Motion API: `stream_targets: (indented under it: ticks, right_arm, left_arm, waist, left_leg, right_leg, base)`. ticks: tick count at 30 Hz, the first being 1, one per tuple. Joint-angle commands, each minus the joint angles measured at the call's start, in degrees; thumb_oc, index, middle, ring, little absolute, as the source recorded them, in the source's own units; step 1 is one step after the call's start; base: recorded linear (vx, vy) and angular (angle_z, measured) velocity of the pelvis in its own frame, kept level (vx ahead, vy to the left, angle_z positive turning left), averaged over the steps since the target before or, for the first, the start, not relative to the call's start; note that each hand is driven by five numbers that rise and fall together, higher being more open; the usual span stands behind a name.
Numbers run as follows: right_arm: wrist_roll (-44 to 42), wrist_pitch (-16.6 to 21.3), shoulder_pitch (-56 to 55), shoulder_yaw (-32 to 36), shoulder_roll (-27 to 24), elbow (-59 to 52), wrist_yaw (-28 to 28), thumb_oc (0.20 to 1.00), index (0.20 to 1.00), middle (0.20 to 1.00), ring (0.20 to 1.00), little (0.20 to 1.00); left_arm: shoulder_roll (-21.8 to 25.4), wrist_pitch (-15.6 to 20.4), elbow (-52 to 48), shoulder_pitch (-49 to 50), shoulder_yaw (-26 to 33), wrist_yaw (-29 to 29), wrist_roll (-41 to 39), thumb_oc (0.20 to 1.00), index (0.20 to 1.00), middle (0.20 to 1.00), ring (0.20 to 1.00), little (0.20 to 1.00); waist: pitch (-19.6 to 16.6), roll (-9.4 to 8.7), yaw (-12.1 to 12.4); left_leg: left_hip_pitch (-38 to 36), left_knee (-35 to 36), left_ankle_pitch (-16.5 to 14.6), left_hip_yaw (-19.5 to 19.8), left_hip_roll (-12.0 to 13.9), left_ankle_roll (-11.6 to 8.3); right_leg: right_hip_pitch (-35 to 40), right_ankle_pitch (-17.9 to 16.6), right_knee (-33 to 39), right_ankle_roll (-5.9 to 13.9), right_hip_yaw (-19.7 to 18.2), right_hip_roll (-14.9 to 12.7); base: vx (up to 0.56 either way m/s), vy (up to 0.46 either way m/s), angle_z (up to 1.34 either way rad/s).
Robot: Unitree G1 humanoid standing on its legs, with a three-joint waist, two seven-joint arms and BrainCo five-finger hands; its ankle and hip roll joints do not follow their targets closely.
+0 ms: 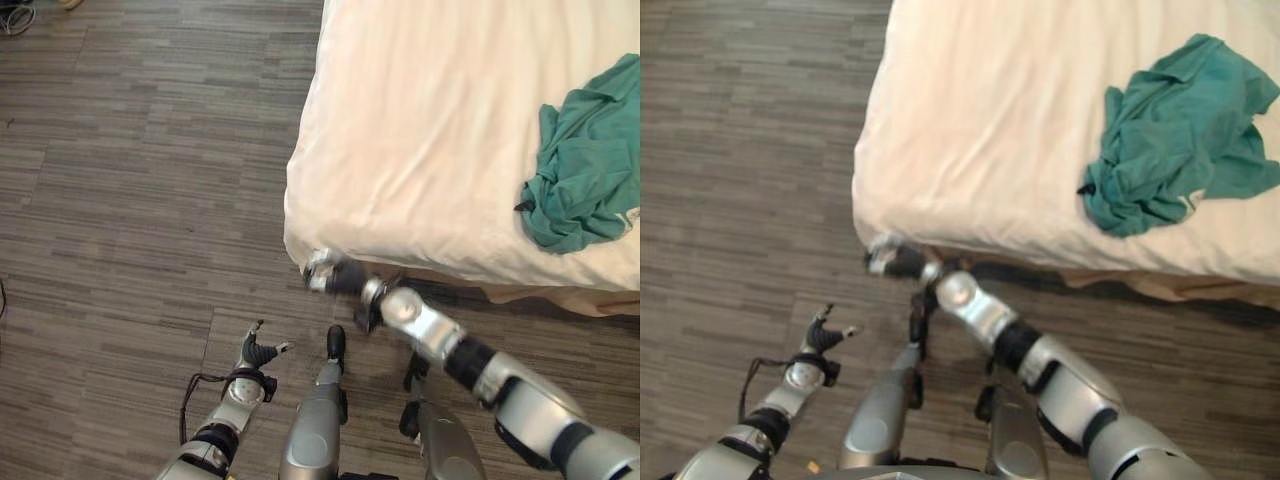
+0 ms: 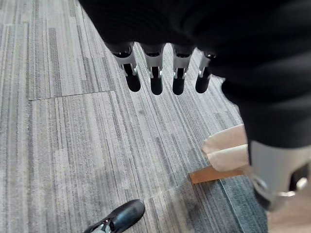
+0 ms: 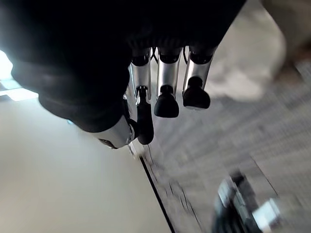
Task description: Tidy up the quilt and then pick up the clothes from the bed and put them into the laundry hamper.
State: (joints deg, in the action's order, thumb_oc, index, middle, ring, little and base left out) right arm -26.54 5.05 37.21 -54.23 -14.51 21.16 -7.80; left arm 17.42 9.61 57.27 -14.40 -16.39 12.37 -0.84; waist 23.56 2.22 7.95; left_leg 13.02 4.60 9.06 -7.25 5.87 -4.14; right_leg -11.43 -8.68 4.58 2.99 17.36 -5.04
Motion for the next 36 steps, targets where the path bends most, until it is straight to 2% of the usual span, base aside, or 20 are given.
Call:
stream_targets:
  ticks: [1, 6, 9, 10, 15, 19, 23, 24, 25, 26, 27, 28, 29, 30, 31, 32, 33, 34, 35, 36]
  right_arm:
    - [-7.5, 6.9, 2.3, 7.8, 1.1, -8.7, -1.8, 0.2, 0.2, 0.2, 0.2, 0.2]
    - [-4.9, 10.8, 4.3, 15.9, -3.1, -9.2, 4.3, 0.2, 0.2, 0.2, 0.2, 0.2]
    - [-2.9, 11.6, 5.7, 22.1, -4.1, 0.2, 9.9, 0.2, 0.2, 0.2, 0.2, 0.2]
    - [-3.0, 11.1, 6.1, 26.0, -4.1, 8.4, 12.3, 0.2, 0.2, 0.2, 0.2, 0.2]
    - [-5.1, 8.8, 3.2, 35.2, -5.1, 25.9, 14.6, 0.2, 0.2, 0.2, 0.2, 0.2]
    - [-2.5, 5.7, -7.5, 43.2, -7.1, 31.6, 14.3, 0.2, 0.2, 0.2, 0.2, 0.2]
    - [-1.5, 4.3, -24.8, 53.0, -7.5, 33.4, 12.6, 0.2, 0.2, 0.2, 0.2, 0.2]
    - [-0.2, 3.8, -29.1, 54.7, -6.0, 35.2, 12.1, 0.2, 0.2, 0.2, 0.2, 0.2]
    - [0.8, 3.4, -30.2, 54.8, -5.5, 35.9, 12.0, 0.2, 0.2, 0.2, 0.2, 0.2]
    - [4.2, 2.7, -31.4, 53.9, -5.0, 38.8, 11.5, 0.46, 0.46, 0.46, 0.46, 0.46]
    - [6.3, 2.5, -32.6, 52.9, -4.4, 39.0, 11.2, 1.0, 1.0, 1.0, 1.0, 1.0]
    - [8.7, 2.2, -33.0, 51.7, -4.2, 39.6, 11.1, 1.0, 1.0, 1.0, 1.0, 1.0]
    - [8.8, 2.2, -33.1, 51.7, -4.2, 39.6, 11.1, 1.0, 1.0, 1.0, 1.0, 1.0]
    - [12.3, 1.6, -35.1, 50.0, -3.7, 43.2, 11.0, 1.0, 1.0, 1.0, 1.0, 1.0]
    - [15.8, 0.5, -35.1, 47.9, -3.5, 46.7, 11.0, 1.0, 1.0, 1.0, 1.0, 1.0]
    - [15.9, 0.5, -35.0, 47.9, -3.4, 46.9, 11.0, 1.0, 1.0, 1.0, 1.0, 1.0]
    - [20.2, -0.6, -34.5, 45.1, -3.2, 49.1, 10.9, 1.0, 1.0, 1.0, 1.0, 1.0]
    - [20.2, -0.6, -34.5, 45.1, -3.1, 49.1, 11.0, 1.0, 1.0, 1.0, 1.0, 1.0]
    - [21.8, -0.6, -34.4, 43.2, -2.8, 48.9, 10.6, 1.0, 1.0, 1.0, 1.0, 1.0]
    - [21.8, -0.6, -34.4, 43.2, -2.8, 48.9, 10.6, 1.0, 1.0, 1.0, 1.0, 1.0]
  left_arm:
    - [0.6, 0.9, 4.3, 1.3, -1.1, 0.2, 1.8, 1.0, 1.0, 1.0, 1.0, 1.0]
    - [0.1, 0.9, 5.0, 1.1, -0.8, 0.0, 1.5, 1.0, 1.0, 1.0, 1.0, 1.0]
    - [-0.7, 1.1, 5.2, 0.9, -2.0, -0.4, 1.6, 1.0, 1.0, 1.0, 1.0, 1.0]
    - [-1.0, 1.0, 5.6, 0.9, -3.0, -0.9, 2.5, 1.0, 1.0, 1.0, 1.0, 1.0]
    - [-1.5, 0.0, 9.1, -0.3, -4.3, -2.6, 4.8, 1.0, 1.0, 1.0, 1.0, 1.0]
    - [-1.5, -1.7, 11.9, -0.1, -4.1, -4.4, 9.2, 1.0, 1.0, 1.0, 1.0, 1.0]
    - [-2.0, -2.9, 13.5, 1.1, -2.7, -7.0, 11.7, 1.0, 1.0, 1.0, 1.0, 1.0]
    - [-1.6, -3.3, 14.0, 1.6, -1.6, -7.4, 11.3, 1.0, 1.0, 1.0, 1.0, 1.0]
    - [-1.3, -3.4, 13.8, 1.9, -1.4, -7.6, 11.0, 1.0, 1.0, 1.0, 1.0, 1.0]
    - [-0.6, -3.3, 13.8, 2.9, -1.4, -8.2, 11.7, 1.0, 1.0, 1.0, 1.0, 1.0]
    - [-0.5, -3.3, 13.6, 3.7, -1.8, -8.6, 12.5, 1.0, 1.0, 1.0, 1.0, 1.0]
    - [-0.3, -3.2, 13.7, 4.1, -1.8, -8.9, 13.0, 1.0, 1.0, 1.0, 1.0, 1.0]
    - [-0.2, -3.2, 13.6, 4.3, -1.8, -8.9, 13.0, 1.0, 1.0, 1.0, 1.0, 1.0]
    - [0.0, -3.0, 14.1, 5.4, -1.5, -9.7, 14.2, 1.0, 1.0, 1.0, 1.0, 1.0]
    - [-0.2, -3.1, 14.5, 5.3, -0.5, -9.7, 13.7, 1.0, 1.0, 1.0, 1.0, 1.0]
    - [-0.2, -3.1, 14.5, 5.3, -0.4, -9.7, 13.7, 1.0, 1.0, 1.0, 1.0, 1.0]
    - [-0.2, -3.0, 14.1, 5.1, 0.1, -9.1, 12.7, 1.0, 1.0, 1.0, 1.0, 1.0]
    - [-0.2, -3.0, 14.1, 5.1, 0.1, -9.1, 12.7, 1.0, 1.0, 1.0, 1.0, 1.0]
    - [-0.2, -2.7, 13.6, 5.2, 1.3, -7.8, 11.4, 1.0, 1.0, 1.0, 1.0, 1.0]
    - [-0.2, -2.7, 13.6, 5.2, 1.3, -7.8, 11.4, 1.0, 1.0, 1.0, 1.0, 1.0]
  waist:
    - [-2.2, -4.01, -1.1]
    - [-2.0, -4.0, -2.6]
    - [-1.5, -3.4, -3.1]
    - [-1.5, -3.12, -3.4]
    - [-2.0, -2.76, -4.8]
    - [-3.4, -2.78, -7.3]
    - [-7.5, -3.68, -12.2]
    - [-8.9, -3.65, -13.8]
    - [-9.4, -3.58, -14.0]
    - [-10.8, -2.99, -13.2]
    - [-11.6, -2.85, -13.1]
    - [-12.3, -2.99, -13.3]
    - [-12.3, -3.03, -13.3]
    - [-14.2, -3.48, -14.2]
    - [-14.6, -3.58, -14.1]
    - [-14.6, -3.53, -13.9]
    - [-14.2, -5.11, -12.1]
    - [-14.2, -5.03, -12.2]
    - [-13.8, -7.99, -9.7]
    - [-13.9, -7.95, -9.7]
  left_leg:
    - [-1.2, -0.1, -1.4, -0.6, 0.8, -2.18]
    - [-1.4, -1.3, -2.1, -1.7, 0.7, -1.86]
    - [-0.9, -2.8, -2.7, -2.1, 0.6, -1.74]
    - [-0.5, -3.7, -3.2, -2.1, 0.5, -1.56]
    - [0.2, -6.9, -5.3, -2.3, 0.1, -1.05]
    - [-1.2, -7.9, -7.2, -3.1, -0.7, -0.45]
    - [-8.0, -3.4, -7.2, -5.3, -1.5, 0.11]
    - [-11.7, -0.8, -6.9, -8.0, -0.8, 0.18]
    - [-13.2, 0.0, -6.9, -9.9, -0.1, 0.07]
    - [-16.6, 0.3, -8.1, -16.0, 2.5, -1.32]
    - [-17.8, 0.3, -8.0, -18.6, 3.1, -1.83]
    - [-18.8, 0.0, -7.8, -20.9, 3.6, -2.11]
    - [-18.9, 0.1, -7.8, -21.1, 3.7, -2.2]
    - [-20.8, -2.4, -7.4, -24.0, 4.8, -3.16]
    - [-19.7, -11.2, -2.8, -22.9, 7.3, -5.21]
    - [-19.6, -11.8, -2.8, -22.9, 7.8, -5.68]
    - [-15.2, -24.9, 1.6, -14.4, 9.7, -5.53]
    - [-14.7, -25.7, 1.4, -14.1, 10.1, -5.75]
    - [-6.9, -33.4, -1.8, -4.6, 3.0, -0.94]
    - [-6.7, -33.6, -1.9, -4.6, 3.0, -0.91]
  right_leg:
    - [-1.9, -1.0, -2.3, 5.23, -3.3, -6.4]
    - [-2.7, -1.3, -2.8, 5.14, -4.4, -6.6]
    - [-3.0, -1.5, -3.1, 5.03, -4.6, -6.8]
    - [-3.1, -1.5, -3.1, 4.95, -4.8, -7.0]
    - [-3.1, -1.3, -4.3, 4.84, -5.2, -7.6]
    - [-2.3, -0.5, -5.9, 5.06, -6.2, -8.2]
    - [1.8, -0.6, -3.4, 5.7, -8.0, -7.2]
    - [2.2, -1.0, -3.5, 5.85, -8.5, -6.0]
    - [2.0, -1.3, -3.9, 5.92, -6.9, -5.8]
    - [2.8, 0.3, -7.2, 6.65, 5.1, -7.5]
    - [3.5, 1.3, -8.6, 6.24, 9.9, -7.9]
    - [3.6, 1.6, -9.0, 5.77, 12.7, -8.1]
    - [3.6, 1.7, -9.1, 5.71, 12.6, -8.0]
    - [4.7, 3.3, -6.8, 4.12, 10.8, -5.4]
    - [6.3, 4.3, -4.3, 2.46, 7.6, -1.8]
    - [6.4, 4.3, -3.9, 2.19, 7.4, -1.4]
    - [9.1, 4.9, -0.7, 0.12, 4.2, 1.5]
    - [9.2, 4.9, -0.4, -0.06, 4.3, 1.8]
    - [9.9, 4.3, 0.1, -1.15, -1.3, 1.7]
    - [9.8, 4.3, 0.0, -1.14, -1.3, 1.7]
  base:
    - [0.02, 0.018, -0.19]
    - [0.0, 0.004, -0.29]
    - [-0.03, -0.008, -0.21]
    - [-0.02, 0.012, -0.11]
    - [-0.01, 0.028, -0.05]
    - [0.05, 0.077, 0.02]
    - [0.16, 0.039, -0.01]
    - [0.2, 0.006, -0.53]
    - [0.28, -0.065, -0.92]
    - [0.23, -0.093, -1.98]
    - [0.27, -0.138, -2.91]
    - [0.13, -0.08, -3.26]
    - [0.24, -0.258, -2.61]
    - [0.37, -0.416, -2.03]
    - [0.37, -0.436, -1.38]
    - [0.4, -0.534, -1.42]
    - [0.2, -0.332, -1.2]
    - [0.3, -0.398, -1.97]
    - [0.1, -0.098, -1.75]
    - [0.21, -0.104, -1.66]
